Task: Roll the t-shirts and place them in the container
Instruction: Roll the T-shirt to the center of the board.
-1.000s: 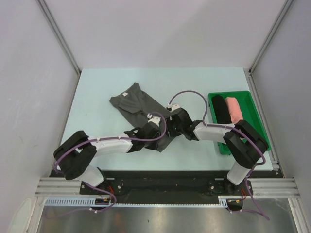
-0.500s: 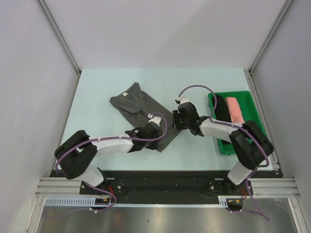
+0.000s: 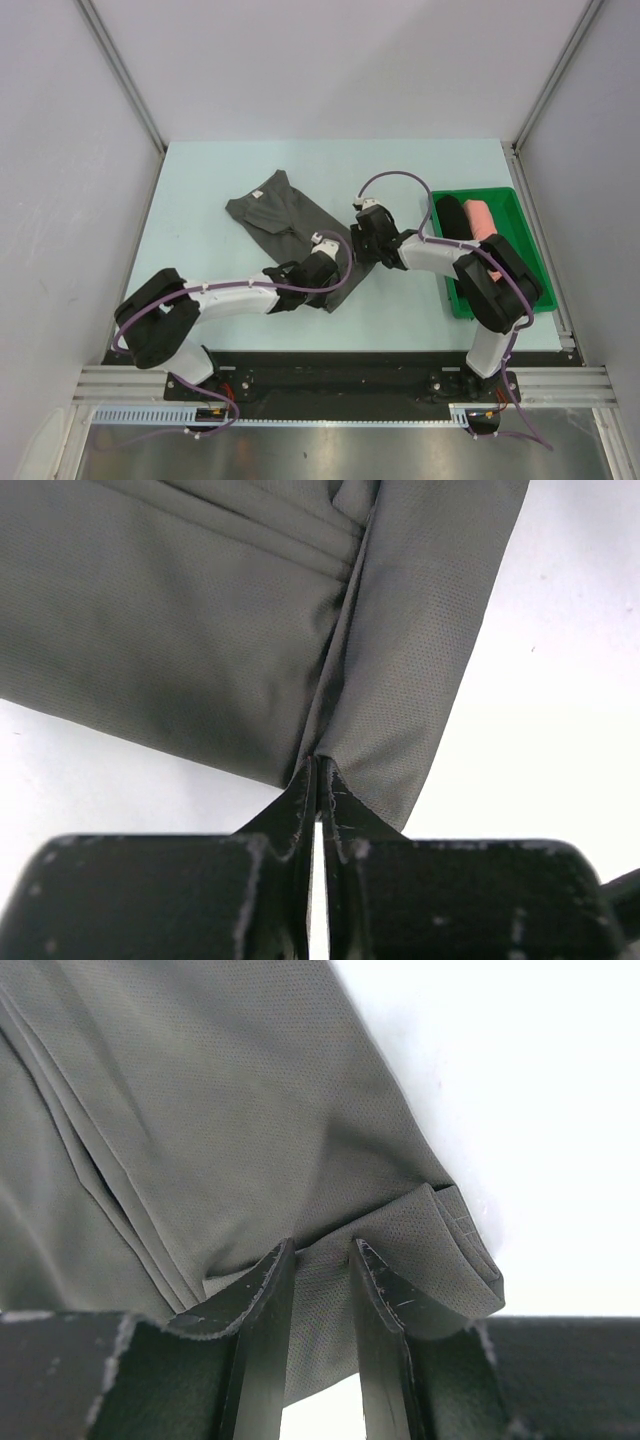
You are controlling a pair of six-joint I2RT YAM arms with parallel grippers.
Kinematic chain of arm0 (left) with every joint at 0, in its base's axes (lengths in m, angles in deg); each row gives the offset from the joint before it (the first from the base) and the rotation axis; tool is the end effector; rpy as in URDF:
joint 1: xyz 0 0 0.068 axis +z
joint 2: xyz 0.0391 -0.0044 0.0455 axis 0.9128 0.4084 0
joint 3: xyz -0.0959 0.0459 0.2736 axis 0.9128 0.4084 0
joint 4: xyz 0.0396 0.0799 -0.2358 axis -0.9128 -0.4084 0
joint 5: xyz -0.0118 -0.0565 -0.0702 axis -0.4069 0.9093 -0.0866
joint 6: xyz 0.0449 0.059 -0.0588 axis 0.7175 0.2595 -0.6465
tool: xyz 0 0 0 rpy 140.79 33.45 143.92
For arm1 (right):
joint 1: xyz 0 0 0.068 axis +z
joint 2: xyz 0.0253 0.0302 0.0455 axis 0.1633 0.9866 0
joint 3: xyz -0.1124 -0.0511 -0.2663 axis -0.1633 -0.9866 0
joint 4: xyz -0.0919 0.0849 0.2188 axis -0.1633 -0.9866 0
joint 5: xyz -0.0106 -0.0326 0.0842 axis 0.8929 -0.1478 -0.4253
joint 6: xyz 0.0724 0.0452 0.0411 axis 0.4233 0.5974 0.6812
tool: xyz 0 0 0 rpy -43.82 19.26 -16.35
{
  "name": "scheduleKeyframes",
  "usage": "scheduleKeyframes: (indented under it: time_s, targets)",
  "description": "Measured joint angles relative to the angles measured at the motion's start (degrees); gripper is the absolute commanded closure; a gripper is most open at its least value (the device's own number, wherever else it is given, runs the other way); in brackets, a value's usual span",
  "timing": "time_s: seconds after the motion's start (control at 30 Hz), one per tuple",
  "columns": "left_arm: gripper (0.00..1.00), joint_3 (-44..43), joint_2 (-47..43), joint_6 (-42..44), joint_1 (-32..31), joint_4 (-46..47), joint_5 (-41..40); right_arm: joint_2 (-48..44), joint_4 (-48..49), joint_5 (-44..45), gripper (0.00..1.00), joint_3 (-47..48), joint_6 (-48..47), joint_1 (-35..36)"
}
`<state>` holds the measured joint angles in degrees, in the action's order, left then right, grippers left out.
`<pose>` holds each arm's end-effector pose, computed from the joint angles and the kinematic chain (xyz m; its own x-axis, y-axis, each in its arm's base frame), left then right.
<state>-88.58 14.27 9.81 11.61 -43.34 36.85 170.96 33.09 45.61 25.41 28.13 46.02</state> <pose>0.1980 -0.2431 0.1528 -0.7673 0.2333 -0.5974 0.3854 0.9122 -0.1388 0.3224 0.2315 0.1535 -0.7429 -0.1396 -0.6546 -0.3247 0.9304 0.1701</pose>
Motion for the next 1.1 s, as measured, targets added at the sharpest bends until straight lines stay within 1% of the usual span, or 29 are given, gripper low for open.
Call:
scheduleKeyframes:
  time_s: [0.07, 0.1, 0.17, 0.2, 0.27, 0.3, 0.37, 0.43, 0.47, 0.5, 0.57, 0.6, 0.77, 0.93, 1.1]
  targets:
    - [0.89, -0.79, -0.07, 0.52, -0.35, -0.9, -1.03, 0.2, -0.42, 0.28, 0.66, 0.31, 0.0, 0.07]
    - [0.84, -1.11, -0.15, 0.74, -0.5, -1.29, -1.42, 0.26, -0.61, 0.42, 0.66, 0.42, 0.0, 0.13]
    - [0.79, -2.05, -0.46, 1.66, -0.85, -2.51, -2.47, 0.42, -0.96, 0.7, 0.66, 0.7, 0.02, 0.24]
    - [0.74, -2.54, -0.74, 2.08, -1.05, -3.02, -3.02, 0.46, -1.14, 0.74, 0.66, 0.83, 0.0, 0.28]
    - [0.71, -3.61, -1.49, 3.08, -1.51, -3.96, -4.11, 0.5, -1.22, 0.83, 0.66, 0.87, 0.0, 0.33]
    - [0.67, -4.17, -1.9, 3.45, -1.79, -4.28, -4.76, 0.52, -1.22, 0.87, 0.66, 0.87, 0.0, 0.33]
    - [0.63, -5.2, -2.73, 4.28, -2.43, -4.83, -5.86, 0.52, -1.27, 0.9, 0.66, 0.92, 0.0, 0.35]
    - [0.56, -6.1, -3.39, 5.16, -3.17, -5.25, -6.95, 0.52, -1.36, 0.9, 0.66, 0.96, 0.0, 0.37]
    - [0.53, -6.62, -3.58, 5.73, -3.82, -5.25, -7.72, 0.52, -1.38, 0.9, 0.66, 0.96, 0.0, 0.37]
    - [0.48, -7.08, -3.58, 6.34, -4.55, -5.22, -8.24, 0.52, -1.38, 0.87, 0.66, 0.98, 0.0, 0.37]
    - [0.46, -7.69, -3.56, 7.45, -6.23, -5.07, -8.94, 0.52, -1.38, 0.79, 0.66, 0.98, 0.0, 0.37]
    - [0.43, -7.82, -3.54, 7.65, -7.02, -4.9, -9.31, 0.52, -1.38, 0.68, 0.66, 0.98, 0.0, 0.31]
    - [0.41, -7.98, -1.38, 9.11, -10.36, -2.45, -10.75, 0.52, -1.38, -0.39, 0.66, 0.98, 0.04, -0.17]
    - [0.41, -7.98, 2.82, 10.05, -11.21, 1.18, -12.02, 0.52, -1.38, -1.7, 0.67, 0.98, 0.28, -0.76]
    - [0.41, -8.46, 6.47, 10.56, -11.74, 2.73, -13.9, 0.57, -1.38, -2.8, 0.67, 1.03, 0.5, -1.27]
